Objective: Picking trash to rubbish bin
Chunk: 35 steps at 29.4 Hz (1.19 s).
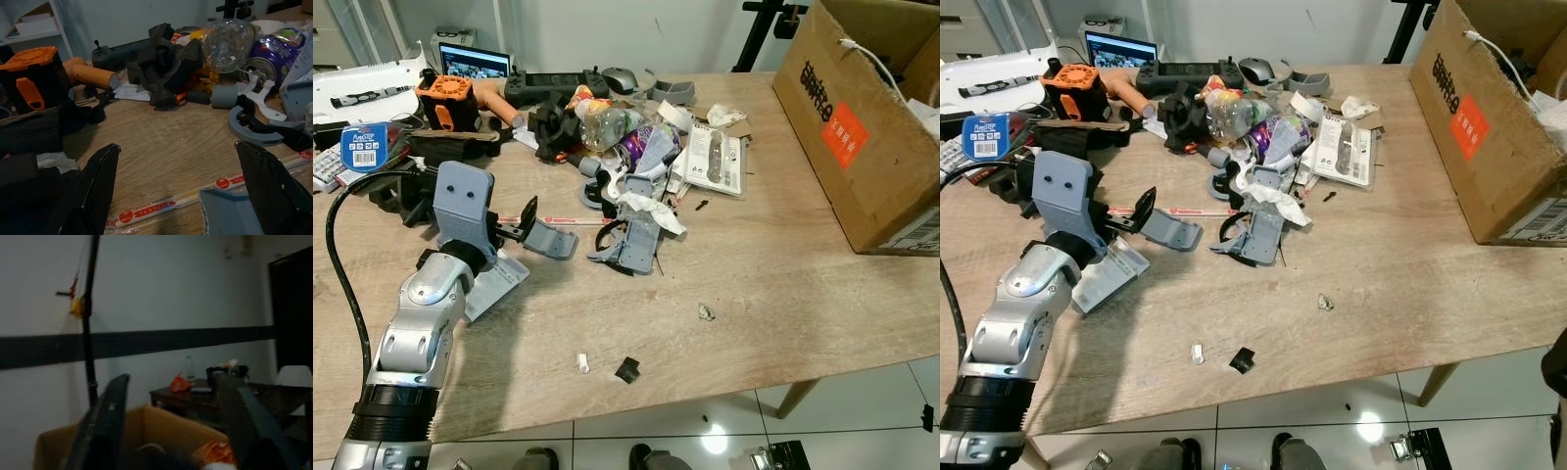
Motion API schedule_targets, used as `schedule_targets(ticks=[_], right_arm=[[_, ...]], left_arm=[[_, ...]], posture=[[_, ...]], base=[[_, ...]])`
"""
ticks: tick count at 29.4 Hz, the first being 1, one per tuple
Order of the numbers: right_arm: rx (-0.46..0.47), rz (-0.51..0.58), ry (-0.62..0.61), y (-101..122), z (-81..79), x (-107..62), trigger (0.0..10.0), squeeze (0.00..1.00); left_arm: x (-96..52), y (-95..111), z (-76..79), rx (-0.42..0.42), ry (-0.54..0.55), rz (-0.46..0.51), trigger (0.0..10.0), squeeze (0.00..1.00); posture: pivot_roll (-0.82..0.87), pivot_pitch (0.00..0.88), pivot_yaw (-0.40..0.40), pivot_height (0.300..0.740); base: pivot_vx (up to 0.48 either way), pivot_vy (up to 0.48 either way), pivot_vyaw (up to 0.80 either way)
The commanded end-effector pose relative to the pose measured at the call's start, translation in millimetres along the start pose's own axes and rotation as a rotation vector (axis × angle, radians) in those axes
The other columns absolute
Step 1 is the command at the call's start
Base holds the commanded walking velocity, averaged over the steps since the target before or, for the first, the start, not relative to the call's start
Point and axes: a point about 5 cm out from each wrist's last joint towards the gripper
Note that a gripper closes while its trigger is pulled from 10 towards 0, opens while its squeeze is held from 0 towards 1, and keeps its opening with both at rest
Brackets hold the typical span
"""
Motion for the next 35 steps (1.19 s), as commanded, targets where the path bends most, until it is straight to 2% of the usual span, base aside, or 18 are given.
schedule_targets(ticks=[1, 4, 5, 8, 12, 14, 15, 18, 19, 20, 21, 22, 23, 24, 25, 28, 33, 35], right_arm=[[-0.004, 0.030, -0.044, 7.4, 10.7, 1.1, 10.0, 1.00], [0.002, 0.027, -0.071, 7.3, 13.5, 1.4, 10.0, 1.00], [0.042, 0.012, -0.122, 5.6, 19.2, 1.2, 10.0, 0.04], [0.059, 0.005, -0.136, 5.2, 20.8, 1.6, 10.0, 0.00], [0.126, -0.027, -0.082, -0.4, 10.4, 3.6, 10.0, 0.00], [0.249, -0.187, 0.157, -22.2, -26.9, 2.7, 10.0, 0.00], [0.345, -0.308, 0.386, -38.1, -62.4, -5.6, 10.0, 0.00], [0.438, -0.369, 0.596, -44.4, -92.4, -18.4, 10.0, 0.00], [0.438, -0.369, 0.596, -44.4, -92.4, -18.4, 10.0, 0.00], [0.474, -0.377, 0.654, -44.0, -100.4, -22.2, 10.0, 0.00], [0.519, -0.432, 0.767, -44.9, -113.0, -31.2, 10.0, 0.00], [0.519, -0.432, 0.767, -44.9, -113.0, -31.2, 10.0, 0.00], [0.509, -0.522, 0.944, -47.4, -126.4, -48.4, 10.0, 0.00], [0.454, -0.658, 1.146, -55.0, -137.7, -75.5, 10.0, 0.00], [0.454, -0.658, 1.146, -55.0, -137.7, -75.5, 10.0, 0.00], [0.273, -0.768, 1.227, -72.4, -131.6, -100.1, 10.0, 0.00], [0.207, -0.819, 1.261, -83.0, -123.3, -115.7, 10.0, 0.00], [0.077, -0.852, 1.247, -94.0, -117.8, -128.4, 10.0, 0.00]], left_arm=[[-2.1, -3.4, 6.3, 0.003, -0.028, -0.011, 10.0, 0.00], [-1.7, -3.7, 6.3, 0.005, -0.034, -0.013, 10.0, 0.00], [-2.2, -4.2, 6.3, 0.004, -0.037, -0.015, 10.0, 0.00], [-2.2, -4.2, 6.2, 0.001, -0.038, -0.015, 10.0, 0.00], [-1.8, -5.0, 6.0, 0.009, -0.041, -0.018, 10.0, 0.00], [-1.6, -5.2, 5.6, 0.008, -0.041, -0.019, 10.0, 0.00], [-0.6, -5.3, 5.5, 0.013, -0.043, -0.018, 10.0, 0.00], [-0.7, -4.9, 6.0, 0.015, -0.043, -0.016, 10.0, 0.00], [-0.7, -4.9, 6.0, 0.015, -0.043, -0.016, 10.0, 0.00], [-0.9, -4.3, 6.0, 0.013, -0.042, -0.014, 10.0, 0.00], [-0.9, -3.9, 5.5, 0.014, -0.041, -0.014, 10.0, 0.00], [-0.9, -3.9, 5.5, 0.014, -0.041, -0.014, 10.0, 0.00], [-0.9, -4.2, 4.3, 0.017, -0.040, -0.015, 10.0, 0.00], [-1.4, -5.2, 2.2, 0.025, -0.036, -0.019, 10.0, 0.00], [-1.4, -5.2, 2.2, 0.025, -0.036, -0.019, 10.0, 0.00], [-4.1, -5.3, -2.2, 0.017, -0.010, -0.019, 10.0, 0.00], [-4.4, -6.3, -1.7, 0.019, -0.007, -0.022, 10.0, 0.00], [-5.9, -6.1, 1.1, 0.012, -0.012, -0.020, 10.0, 0.00]], posture=[[0.02, 0.212, -0.033, 0.740], [0.03, 0.223, -0.035, 0.740], [0.02, 0.217, -0.031, 0.740], [0.03, 0.218, -0.033, 0.740], [0.03, 0.220, -0.030, 0.740], [0.03, 0.222, -0.028, 0.740], [0.03, 0.222, -0.028, 0.740], [0.03, 0.221, -0.027, 0.740], [0.03, 0.221, -0.027, 0.740], [0.03, 0.221, -0.027, 0.740], [0.04, 0.216, -0.028, 0.740], [0.04, 0.216, -0.028, 0.740], [0.04, 0.224, -0.032, 0.740], [0.04, 0.228, -0.032, 0.740], [0.04, 0.228, -0.032, 0.740], [0.03, 0.220, -0.031, 0.740], [0.04, 0.237, -0.036, 0.740], [0.03, 0.219, -0.035, 0.740]], base=[[0.000, 0.000, 0.00], [0.000, 0.000, 0.00], [0.000, 0.000, 0.00], [0.000, 0.000, 0.00], [0.000, 0.000, 0.00], [0.000, 0.000, 0.00], [0.000, 0.000, 0.00], [0.000, 0.000, 0.00], [0.000, 0.000, 0.00], [0.000, 0.000, 0.00], [0.000, 0.000, 0.00], [0.000, 0.000, 0.00], [0.000, 0.000, 0.00], [0.000, 0.000, 0.00], [0.000, 0.000, 0.00], [0.000, 0.000, 0.00], [0.000, 0.000, 0.00], [0.000, 0.000, 0.00]])
Point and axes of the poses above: a point about 5 cm out from each wrist's last joint towards the gripper, its own x axis pointing out of the wrist towards the gripper, its own y axis along the axis of the wrist's last joint, z = x × y, and after that the axes turned 8 degrees about x, right-handed
